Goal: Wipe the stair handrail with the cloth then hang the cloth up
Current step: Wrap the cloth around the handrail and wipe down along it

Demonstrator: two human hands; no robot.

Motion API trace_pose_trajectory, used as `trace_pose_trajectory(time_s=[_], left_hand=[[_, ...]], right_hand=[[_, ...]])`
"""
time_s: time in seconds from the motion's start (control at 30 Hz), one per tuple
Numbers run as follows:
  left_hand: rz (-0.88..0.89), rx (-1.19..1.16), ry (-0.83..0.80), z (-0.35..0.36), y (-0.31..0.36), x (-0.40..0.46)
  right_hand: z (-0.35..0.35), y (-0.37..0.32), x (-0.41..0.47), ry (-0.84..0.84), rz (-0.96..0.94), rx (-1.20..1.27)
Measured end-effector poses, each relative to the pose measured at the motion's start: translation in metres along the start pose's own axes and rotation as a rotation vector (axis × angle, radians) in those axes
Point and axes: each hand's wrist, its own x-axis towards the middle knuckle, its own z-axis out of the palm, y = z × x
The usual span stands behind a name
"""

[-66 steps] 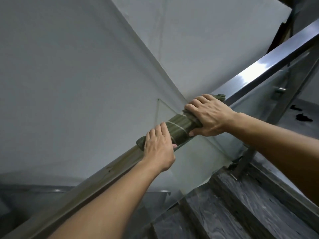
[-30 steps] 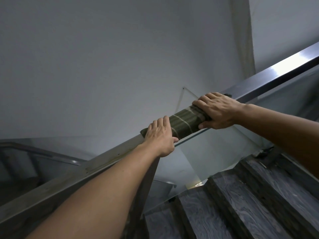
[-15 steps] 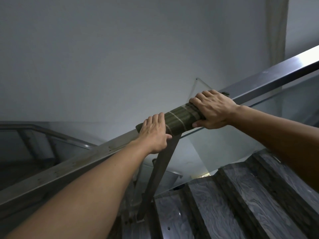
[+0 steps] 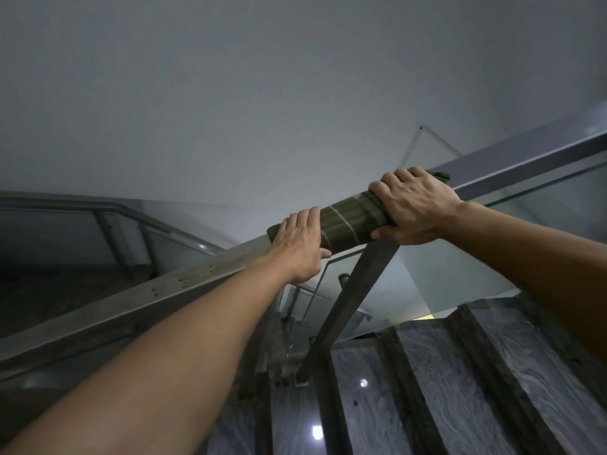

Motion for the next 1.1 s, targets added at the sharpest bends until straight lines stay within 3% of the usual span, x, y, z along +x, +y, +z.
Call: trace_pose_trajectory(time_s=[0.87,1.1], left_hand=[[0.064,0.011,0.095,0.022,-0.117,-0.056],[0.014,0.016,0.057,0.022,-0.168,-0.087]], right_hand=[[0.011,-0.117,0.046,0.057,0.018,-0.01],[0.009,-0.176,0.068,0.066,0.018,0.005]])
